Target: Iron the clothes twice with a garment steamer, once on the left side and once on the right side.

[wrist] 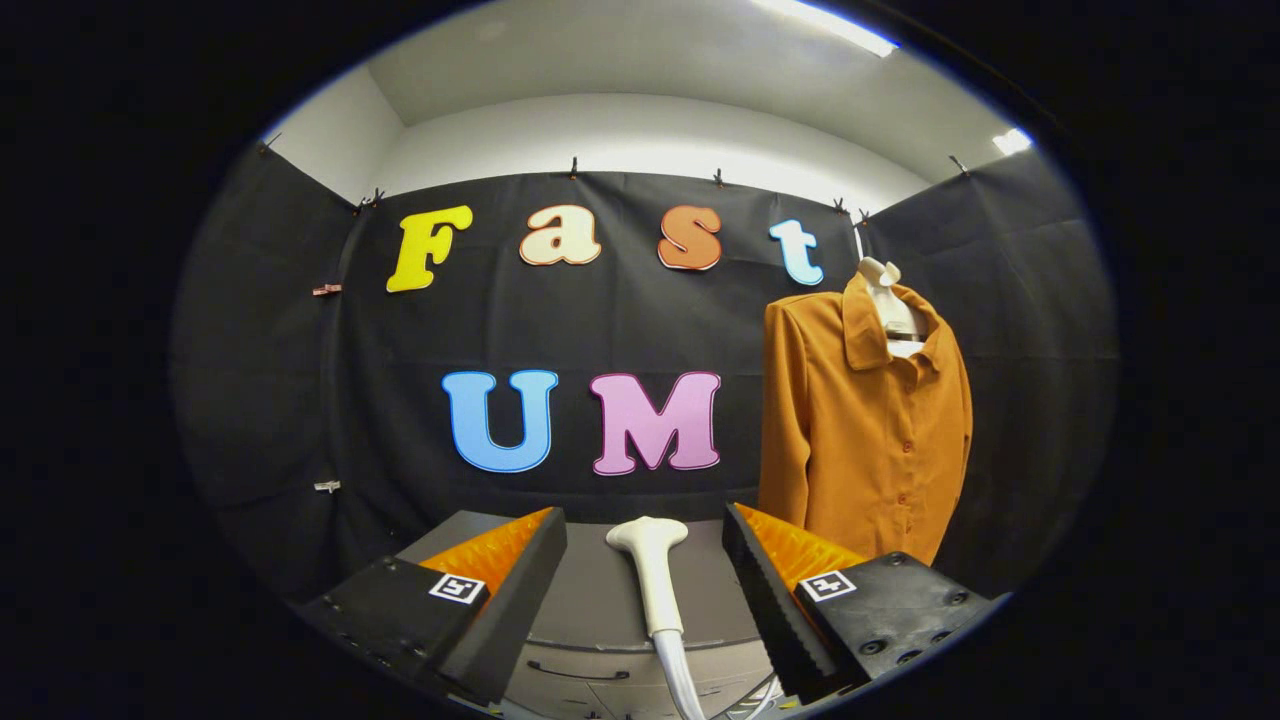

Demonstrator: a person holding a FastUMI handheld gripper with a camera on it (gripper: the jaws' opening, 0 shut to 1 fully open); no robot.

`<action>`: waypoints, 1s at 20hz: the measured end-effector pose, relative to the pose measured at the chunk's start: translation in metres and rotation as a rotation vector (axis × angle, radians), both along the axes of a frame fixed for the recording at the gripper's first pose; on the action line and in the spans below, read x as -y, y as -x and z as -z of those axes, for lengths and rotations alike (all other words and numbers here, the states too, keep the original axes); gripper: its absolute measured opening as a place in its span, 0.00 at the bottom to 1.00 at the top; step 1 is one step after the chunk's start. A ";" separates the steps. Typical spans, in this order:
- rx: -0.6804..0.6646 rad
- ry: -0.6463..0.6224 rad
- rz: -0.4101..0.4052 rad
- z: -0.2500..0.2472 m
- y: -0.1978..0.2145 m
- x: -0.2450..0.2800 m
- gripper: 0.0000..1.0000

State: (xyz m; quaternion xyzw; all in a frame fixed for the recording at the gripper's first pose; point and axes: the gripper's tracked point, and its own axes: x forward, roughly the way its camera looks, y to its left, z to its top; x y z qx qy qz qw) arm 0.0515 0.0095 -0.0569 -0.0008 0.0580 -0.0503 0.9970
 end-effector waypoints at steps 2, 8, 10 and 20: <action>-0.040 -0.022 -0.005 0.015 -0.021 0.007 0.98; -0.189 -0.014 -0.032 0.068 -0.072 0.016 0.99; -0.251 -0.010 -0.033 0.087 -0.086 0.018 0.99; -0.528 -0.034 -0.029 0.175 -0.128 0.027 0.99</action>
